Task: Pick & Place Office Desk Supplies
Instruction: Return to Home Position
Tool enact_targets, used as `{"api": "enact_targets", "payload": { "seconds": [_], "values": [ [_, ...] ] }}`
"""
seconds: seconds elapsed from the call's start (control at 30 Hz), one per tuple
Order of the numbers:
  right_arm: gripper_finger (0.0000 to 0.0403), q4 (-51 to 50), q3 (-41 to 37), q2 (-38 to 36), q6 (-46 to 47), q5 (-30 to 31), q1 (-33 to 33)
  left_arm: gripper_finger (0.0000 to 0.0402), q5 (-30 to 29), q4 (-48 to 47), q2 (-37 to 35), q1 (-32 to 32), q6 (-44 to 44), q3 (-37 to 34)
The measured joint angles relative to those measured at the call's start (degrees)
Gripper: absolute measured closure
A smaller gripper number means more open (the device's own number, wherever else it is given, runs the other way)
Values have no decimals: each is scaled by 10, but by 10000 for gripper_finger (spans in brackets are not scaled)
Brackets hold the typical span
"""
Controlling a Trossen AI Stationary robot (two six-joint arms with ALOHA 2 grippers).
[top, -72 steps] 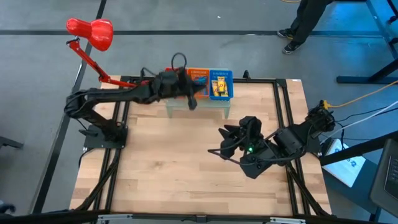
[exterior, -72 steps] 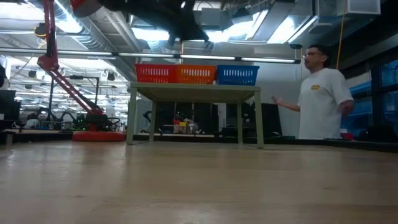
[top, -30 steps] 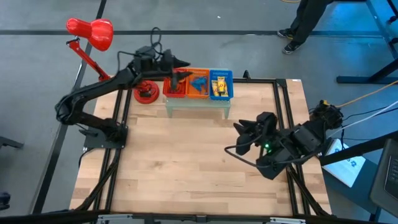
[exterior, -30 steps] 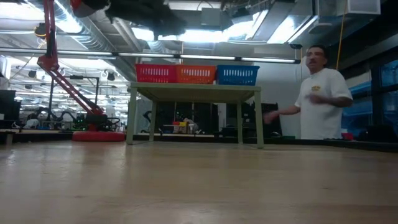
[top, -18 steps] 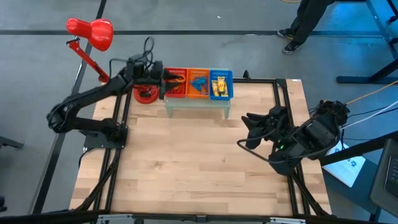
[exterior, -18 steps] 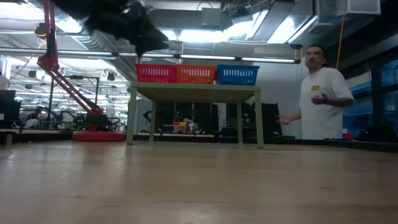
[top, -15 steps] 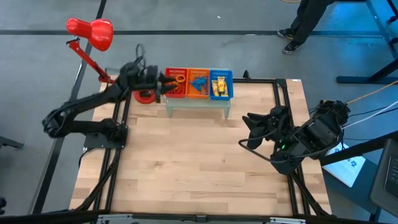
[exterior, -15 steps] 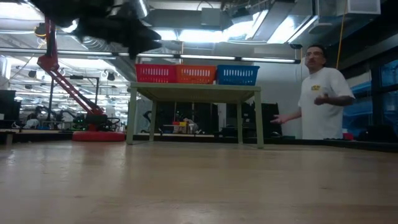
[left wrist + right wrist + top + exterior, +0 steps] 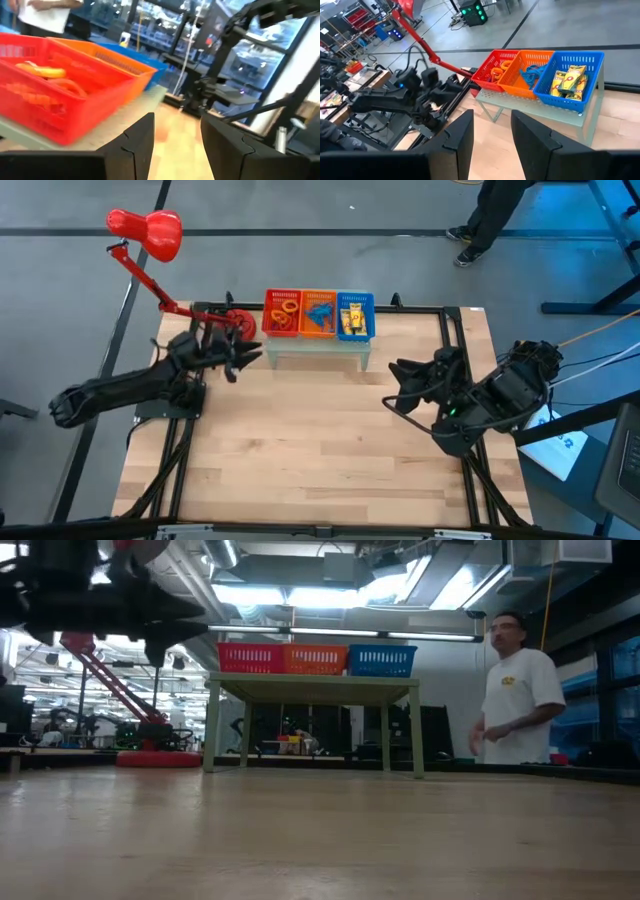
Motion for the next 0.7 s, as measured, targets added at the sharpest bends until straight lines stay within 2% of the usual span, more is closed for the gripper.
{"api": "enact_targets", "payload": {
  "seconds": [0.13, 0.4, 0.57, 0.7],
  "values": [
    [270, 2, 0, 0, 0, -1, -7, 245, -66, -29, -66, -70, 4, -23],
    [270, 4, 0, 0, 2, -8, -8, 247, -203, -163, -145, -199, 74, -23],
    [270, 4, 0, 2, 11, -17, -8, 253, -263, -264, -176, -249, 100, -24],
    [270, 4, 0, 4, 12, -37, -10, 256, -284, -292, -192, -266, 107, -34]
  ]
}}
